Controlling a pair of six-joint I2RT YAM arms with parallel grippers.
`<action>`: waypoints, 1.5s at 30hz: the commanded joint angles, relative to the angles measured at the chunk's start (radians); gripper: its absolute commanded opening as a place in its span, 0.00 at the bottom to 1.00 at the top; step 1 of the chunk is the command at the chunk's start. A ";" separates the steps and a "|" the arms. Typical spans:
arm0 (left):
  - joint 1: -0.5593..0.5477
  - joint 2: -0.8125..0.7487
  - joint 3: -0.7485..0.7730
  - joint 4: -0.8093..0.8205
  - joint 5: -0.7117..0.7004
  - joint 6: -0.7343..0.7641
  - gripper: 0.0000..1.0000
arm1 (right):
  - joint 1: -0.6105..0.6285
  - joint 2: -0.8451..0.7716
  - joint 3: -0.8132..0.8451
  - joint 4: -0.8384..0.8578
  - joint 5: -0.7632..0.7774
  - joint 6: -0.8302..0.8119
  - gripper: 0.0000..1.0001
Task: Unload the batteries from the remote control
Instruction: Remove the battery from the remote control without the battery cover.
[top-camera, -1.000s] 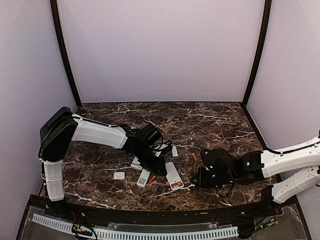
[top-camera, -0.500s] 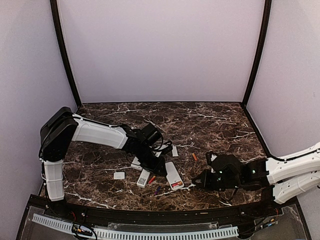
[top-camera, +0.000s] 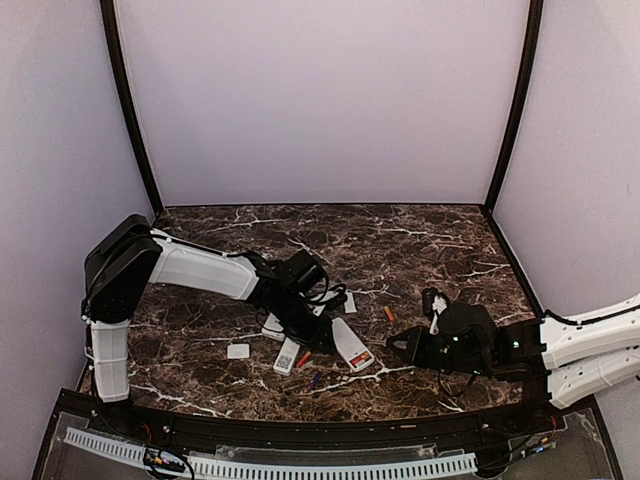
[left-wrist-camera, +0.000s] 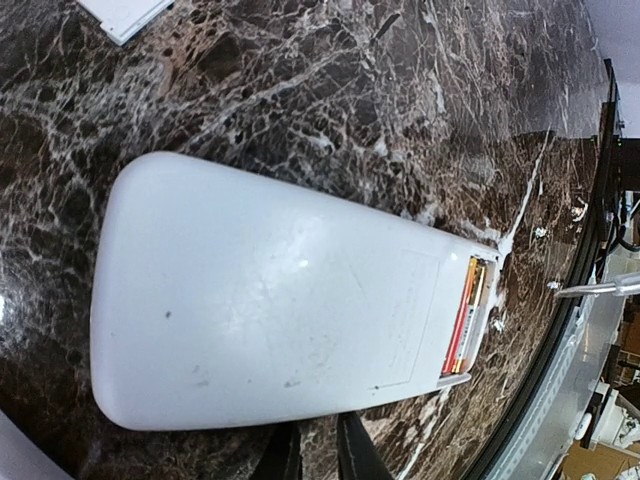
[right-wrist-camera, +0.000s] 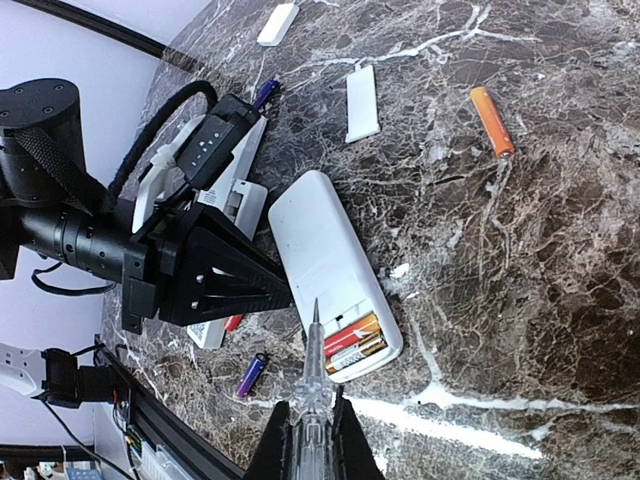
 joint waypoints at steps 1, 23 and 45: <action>-0.005 0.037 -0.009 -0.036 -0.047 0.006 0.14 | -0.004 0.004 -0.002 0.051 0.025 -0.023 0.00; 0.038 -0.104 0.055 -0.056 -0.117 0.089 0.64 | -0.032 -0.045 0.137 -0.322 0.002 -0.213 0.00; 0.024 0.058 0.189 -0.160 -0.252 0.223 0.71 | -0.038 0.175 0.239 -0.259 -0.051 -0.352 0.00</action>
